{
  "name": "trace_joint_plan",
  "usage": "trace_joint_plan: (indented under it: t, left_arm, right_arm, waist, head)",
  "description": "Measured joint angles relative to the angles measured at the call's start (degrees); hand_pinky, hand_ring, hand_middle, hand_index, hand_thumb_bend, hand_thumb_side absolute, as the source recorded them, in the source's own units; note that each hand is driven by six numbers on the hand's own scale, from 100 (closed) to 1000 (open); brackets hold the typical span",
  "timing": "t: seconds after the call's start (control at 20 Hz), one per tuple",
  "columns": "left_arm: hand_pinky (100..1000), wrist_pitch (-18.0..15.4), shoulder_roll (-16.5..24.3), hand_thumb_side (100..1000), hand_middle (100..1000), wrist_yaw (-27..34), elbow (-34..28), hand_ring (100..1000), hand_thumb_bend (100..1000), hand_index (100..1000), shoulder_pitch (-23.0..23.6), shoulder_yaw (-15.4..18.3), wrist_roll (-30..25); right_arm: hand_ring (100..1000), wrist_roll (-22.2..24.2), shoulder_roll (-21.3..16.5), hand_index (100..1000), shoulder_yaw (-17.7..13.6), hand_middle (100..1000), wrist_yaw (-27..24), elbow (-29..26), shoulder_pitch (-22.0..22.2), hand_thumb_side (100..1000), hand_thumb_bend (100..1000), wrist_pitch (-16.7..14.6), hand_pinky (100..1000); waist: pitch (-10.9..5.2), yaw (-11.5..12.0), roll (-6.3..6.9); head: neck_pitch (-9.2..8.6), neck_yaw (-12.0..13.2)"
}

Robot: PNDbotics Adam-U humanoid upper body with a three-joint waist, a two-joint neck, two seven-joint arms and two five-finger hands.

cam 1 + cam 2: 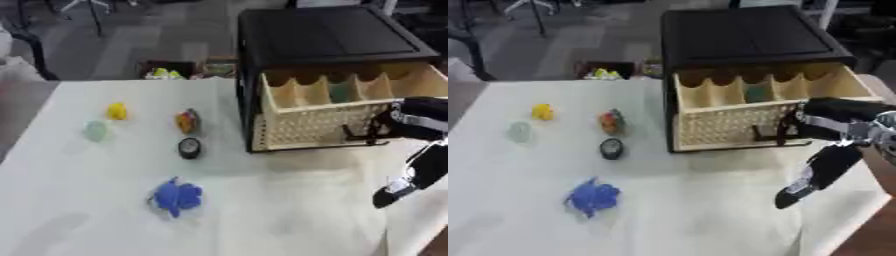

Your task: Pick up objects from table and place into drawer.

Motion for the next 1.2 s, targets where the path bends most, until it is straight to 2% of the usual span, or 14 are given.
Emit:
trace_joint_plan:
  t: [1.2]
  left_arm:
    - [697,0.08,0.18,799,743,0.23,0.00,753,100,816,0.00,0.01,0.09]
  right_arm:
    - [100,0.27,-0.04,621,-0.58,100,-0.68,-2.18,1.78,549,1000,0.23,100]
  waist:
    - [-0.04,-0.57,-0.19]
  head:
    - [0.00,0.41]
